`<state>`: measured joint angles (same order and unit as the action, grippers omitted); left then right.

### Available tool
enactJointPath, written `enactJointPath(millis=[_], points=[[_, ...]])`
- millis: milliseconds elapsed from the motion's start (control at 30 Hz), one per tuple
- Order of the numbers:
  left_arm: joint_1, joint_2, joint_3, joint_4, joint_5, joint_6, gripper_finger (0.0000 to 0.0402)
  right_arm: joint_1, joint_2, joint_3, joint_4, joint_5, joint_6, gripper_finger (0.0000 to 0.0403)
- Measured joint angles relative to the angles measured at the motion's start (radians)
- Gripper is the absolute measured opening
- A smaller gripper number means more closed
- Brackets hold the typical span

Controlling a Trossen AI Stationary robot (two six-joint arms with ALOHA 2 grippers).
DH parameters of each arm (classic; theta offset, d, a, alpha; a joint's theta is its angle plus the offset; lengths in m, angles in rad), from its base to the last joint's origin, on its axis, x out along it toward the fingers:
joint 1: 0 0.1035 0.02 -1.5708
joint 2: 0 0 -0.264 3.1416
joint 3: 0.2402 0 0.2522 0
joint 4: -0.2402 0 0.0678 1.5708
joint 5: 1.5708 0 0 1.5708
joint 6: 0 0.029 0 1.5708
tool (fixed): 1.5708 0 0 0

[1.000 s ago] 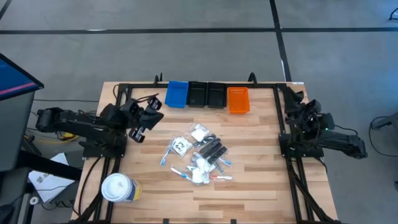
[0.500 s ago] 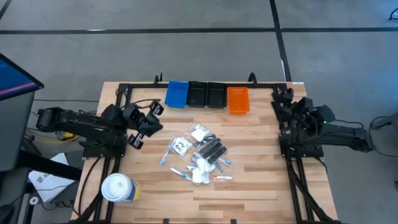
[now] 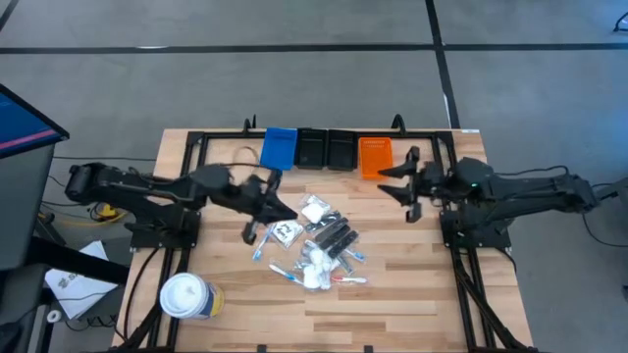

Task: Pick & Place Travel size toiletries
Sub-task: Put the blue toothbrush into the orange bin

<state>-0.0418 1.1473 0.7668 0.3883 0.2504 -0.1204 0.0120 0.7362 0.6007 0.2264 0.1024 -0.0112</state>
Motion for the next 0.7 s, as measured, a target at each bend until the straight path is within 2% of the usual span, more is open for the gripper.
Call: enactJointPath(millis=[67, 133, 200, 267, 367, 467, 567, 633, 700], points=[[0.0, 0.051, -0.005, -0.02, -0.038, -0.01, 0.0013, 0.001, 0.02, 0.021, -0.044, 0.0, 0.0, 0.016], [0.006, 0.089, -0.005, 0.003, -0.119, -0.01, 0.0013, 0.001, 0.029, 0.041, -0.079, 0.002, 0.0, 0.0159], [0.012, 0.132, -0.004, 0.1, -0.181, -0.011, 0.0013, 0.001, 0.037, 0.054, -0.112, 0.003, 0.0, 0.0159], [0.018, 0.186, -0.003, 0.242, -0.188, -0.028, 0.0013, 0.001, 0.037, 0.055, -0.137, 0.003, 0.001, 0.0159], [0.015, 0.234, 0.0, 0.316, -0.111, -0.038, 0.0013, 0.0, 0.033, 0.056, -0.137, 0.003, 0.001, 0.0159], [-0.007, 0.233, 0.022, 0.319, -0.211, -0.002, 0.0013, -0.007, 0.027, 0.056, -0.154, 0.003, 0.004, 0.0159], [-0.059, 0.228, 0.06, 0.225, -0.279, 0.076, 0.0013, -0.008, 0.015, 0.057, -0.174, 0.006, 0.01, 0.0159], [-0.093, 0.226, 0.106, 0.05, -0.284, 0.09, 0.0012, -0.008, 0.011, 0.057, -0.186, 0.017, 0.011, 0.0159], [-0.126, 0.219, 0.175, -0.117, -0.368, 0.087, 0.0008, -0.008, 0.007, 0.057, -0.181, 0.03, 0.011, 0.0159]])
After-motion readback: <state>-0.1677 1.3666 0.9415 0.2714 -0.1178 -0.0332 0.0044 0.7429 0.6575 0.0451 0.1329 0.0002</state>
